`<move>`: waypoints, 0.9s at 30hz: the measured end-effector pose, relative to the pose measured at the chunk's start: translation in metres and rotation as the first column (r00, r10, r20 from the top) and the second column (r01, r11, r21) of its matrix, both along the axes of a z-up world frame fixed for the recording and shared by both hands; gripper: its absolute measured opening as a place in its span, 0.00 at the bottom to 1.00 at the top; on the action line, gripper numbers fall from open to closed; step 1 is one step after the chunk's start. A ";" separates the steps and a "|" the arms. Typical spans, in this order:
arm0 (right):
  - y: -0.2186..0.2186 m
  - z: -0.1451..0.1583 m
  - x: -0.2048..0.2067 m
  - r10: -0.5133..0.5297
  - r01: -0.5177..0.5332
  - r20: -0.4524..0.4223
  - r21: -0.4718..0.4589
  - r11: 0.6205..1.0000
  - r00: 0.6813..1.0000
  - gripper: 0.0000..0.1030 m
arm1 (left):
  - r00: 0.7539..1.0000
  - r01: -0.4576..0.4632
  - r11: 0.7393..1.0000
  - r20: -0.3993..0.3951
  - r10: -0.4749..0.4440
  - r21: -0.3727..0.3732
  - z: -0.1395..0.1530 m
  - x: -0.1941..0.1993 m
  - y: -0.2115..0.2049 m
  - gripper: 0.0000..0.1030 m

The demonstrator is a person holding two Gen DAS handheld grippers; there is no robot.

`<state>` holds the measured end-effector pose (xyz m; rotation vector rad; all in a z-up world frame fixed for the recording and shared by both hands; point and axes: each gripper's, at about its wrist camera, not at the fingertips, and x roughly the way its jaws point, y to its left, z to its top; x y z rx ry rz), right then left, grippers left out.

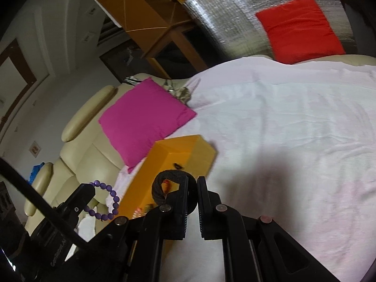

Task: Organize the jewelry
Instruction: 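Carry the purple bracelet and the black hair tie toward the orange box, then lower the purple bracelet and hair tie into the box and open both tools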

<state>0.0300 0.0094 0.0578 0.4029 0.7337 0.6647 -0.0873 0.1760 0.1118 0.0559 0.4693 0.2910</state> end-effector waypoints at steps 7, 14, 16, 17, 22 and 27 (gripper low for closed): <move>0.038 0.009 -0.001 0.062 -0.063 0.013 0.035 0.997 0.998 0.09 | 0.996 -0.084 0.996 -0.017 0.085 0.032 0.002 -0.010 0.032 0.09; 0.055 0.021 0.006 0.093 -0.095 0.031 0.061 0.994 0.995 0.09 | 0.987 -0.148 0.987 -0.049 0.151 0.065 -0.005 -0.013 0.055 0.09; 0.062 0.021 0.009 0.104 -0.105 0.027 0.068 0.992 0.994 0.09 | 0.985 -0.156 0.984 -0.057 0.161 0.080 -0.008 -0.012 0.057 0.09; 0.066 0.022 0.009 0.110 -0.112 0.028 0.073 0.991 0.994 0.09 | 0.985 -0.159 0.984 -0.062 0.164 0.085 -0.009 -0.012 0.058 0.09; 0.089 0.014 0.010 0.171 -0.172 0.010 0.044 0.984 0.985 0.09 | 0.981 -0.167 0.980 -0.087 0.176 0.105 -0.018 -0.006 0.063 0.09; 0.104 0.000 0.002 0.222 -0.221 0.012 -0.048 0.974 0.975 0.09 | 0.978 -0.179 0.980 -0.092 0.187 0.088 -0.021 -0.004 0.070 0.09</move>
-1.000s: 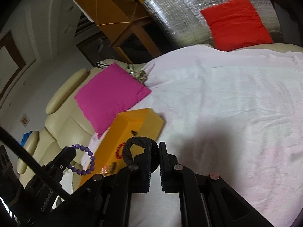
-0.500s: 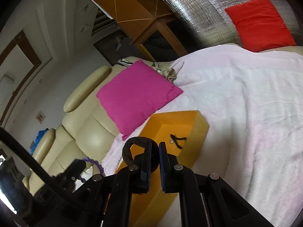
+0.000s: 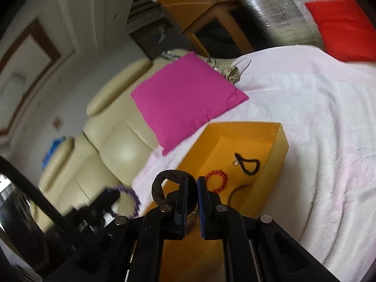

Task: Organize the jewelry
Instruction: 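Lower the purple bracelet and hair tie into the box and open both tools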

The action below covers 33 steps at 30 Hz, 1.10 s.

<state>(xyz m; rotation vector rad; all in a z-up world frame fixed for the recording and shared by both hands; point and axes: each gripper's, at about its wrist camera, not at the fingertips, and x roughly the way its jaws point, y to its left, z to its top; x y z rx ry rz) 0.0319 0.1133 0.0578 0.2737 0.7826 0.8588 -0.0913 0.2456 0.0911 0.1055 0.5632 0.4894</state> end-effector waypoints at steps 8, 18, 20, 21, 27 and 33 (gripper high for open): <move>0.007 -0.017 -0.005 0.018 -0.018 -0.022 -0.018 1.000 1.000 0.09 | 1.000 -0.022 1.000 -0.013 0.021 -0.016 -0.006 -0.004 0.008 0.09; 0.017 -0.022 -0.016 0.043 -0.043 -0.001 -0.056 0.997 0.999 0.09 | 0.998 -0.032 0.999 -0.047 0.031 -0.017 -0.017 -0.009 0.010 0.09; 0.016 -0.022 -0.015 0.039 -0.039 -0.001 -0.055 0.998 0.999 0.09 | 0.998 -0.035 0.999 -0.053 0.034 -0.013 -0.018 -0.009 0.011 0.09; 0.015 -0.022 -0.014 0.036 -0.037 -0.004 -0.053 0.998 0.999 0.09 | 0.998 -0.036 0.999 -0.056 0.035 -0.013 -0.019 -0.009 0.012 0.09; 0.011 -0.022 -0.010 0.021 -0.022 -0.010 -0.048 0.999 1.000 0.09 | 0.997 -0.038 0.999 -0.075 0.037 -0.010 -0.023 -0.008 0.014 0.09; 0.015 -0.023 -0.011 0.033 -0.034 -0.011 -0.067 0.997 0.999 0.09 | 0.995 -0.035 0.999 -0.090 0.034 -0.007 -0.027 -0.008 0.014 0.09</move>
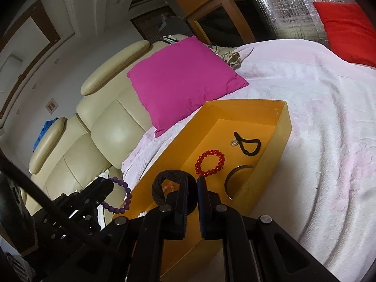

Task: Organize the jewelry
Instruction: 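Lower the purple bracelet and hair tie into the box and open both tools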

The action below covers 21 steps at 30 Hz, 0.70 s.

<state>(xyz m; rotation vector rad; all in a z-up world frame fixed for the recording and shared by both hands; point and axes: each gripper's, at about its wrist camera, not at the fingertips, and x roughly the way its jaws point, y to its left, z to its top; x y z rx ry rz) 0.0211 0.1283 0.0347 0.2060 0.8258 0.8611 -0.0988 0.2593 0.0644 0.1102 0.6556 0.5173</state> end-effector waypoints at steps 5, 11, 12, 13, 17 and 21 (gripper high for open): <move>0.001 -0.002 0.000 0.003 -0.003 -0.006 -0.011 1.000 1.000 0.09 | 1.000 0.000 1.000 -0.013 0.000 -0.002 -0.004 0.002 0.001 0.09; 0.001 -0.004 0.001 0.000 0.000 -0.014 -0.015 1.000 1.000 0.09 | 0.999 0.013 1.000 -0.034 -0.013 -0.006 -0.010 0.005 -0.001 0.10; 0.001 -0.005 0.001 -0.001 0.001 -0.016 -0.019 1.000 1.000 0.11 | 0.999 0.012 1.000 -0.038 -0.013 -0.005 -0.012 0.005 -0.001 0.10; 0.002 -0.006 0.002 -0.008 0.007 -0.021 -0.030 1.000 1.000 0.11 | 0.999 0.009 1.000 -0.041 -0.010 -0.002 -0.013 0.006 -0.002 0.10; 0.004 -0.010 0.003 -0.009 0.007 -0.045 -0.044 0.999 0.999 0.13 | 0.999 0.003 1.000 -0.053 -0.004 -0.004 -0.013 0.006 -0.002 0.32; -0.004 -0.006 0.002 -0.012 0.012 -0.054 0.006 1.000 0.998 0.46 | 1.000 -0.015 1.000 -0.012 0.015 0.013 -0.003 -0.004 -0.004 0.61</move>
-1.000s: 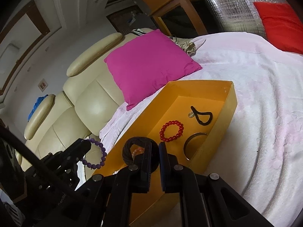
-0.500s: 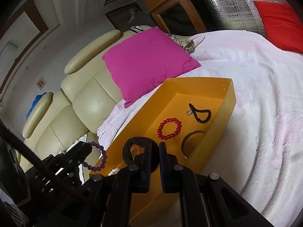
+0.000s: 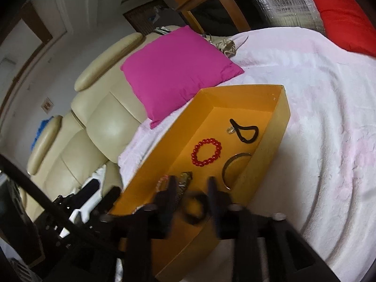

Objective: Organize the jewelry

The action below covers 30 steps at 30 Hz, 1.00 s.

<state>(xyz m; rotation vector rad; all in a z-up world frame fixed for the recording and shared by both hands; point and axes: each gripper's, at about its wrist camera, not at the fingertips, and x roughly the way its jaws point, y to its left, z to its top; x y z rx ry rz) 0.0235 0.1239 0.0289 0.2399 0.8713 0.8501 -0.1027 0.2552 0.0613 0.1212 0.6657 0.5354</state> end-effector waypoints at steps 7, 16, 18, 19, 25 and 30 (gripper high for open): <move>-0.024 0.034 -0.032 -0.012 0.010 0.095 0.022 1.000 0.995 0.47 | 0.999 0.009 1.000 0.038 -0.009 0.004 0.036 -0.025 -0.009 0.66; -0.058 0.094 -0.094 -0.044 0.056 0.213 -0.048 0.997 0.976 0.48 | 0.984 -0.073 0.997 0.160 0.074 -0.014 0.095 -0.085 -0.006 0.83; -0.060 0.104 -0.106 -0.043 0.062 0.231 -0.077 0.995 0.972 0.48 | 0.976 -0.131 0.991 0.175 0.133 -0.021 0.103 -0.096 -0.002 0.83; -0.061 0.109 -0.113 -0.046 0.072 0.248 -0.098 0.993 0.968 0.49 | 0.969 -0.166 0.986 0.182 0.167 -0.017 0.107 -0.101 -0.001 0.84; -0.065 0.139 -0.152 -0.065 0.121 0.327 -0.154 0.981 0.943 0.55 | 0.928 -0.280 0.960 0.258 0.269 0.008 0.125 -0.132 0.003 0.94; -0.066 0.152 -0.176 -0.087 0.165 0.360 -0.191 0.968 0.929 0.56 | 0.930 -0.265 0.964 0.259 0.262 -0.024 0.133 -0.144 0.005 0.94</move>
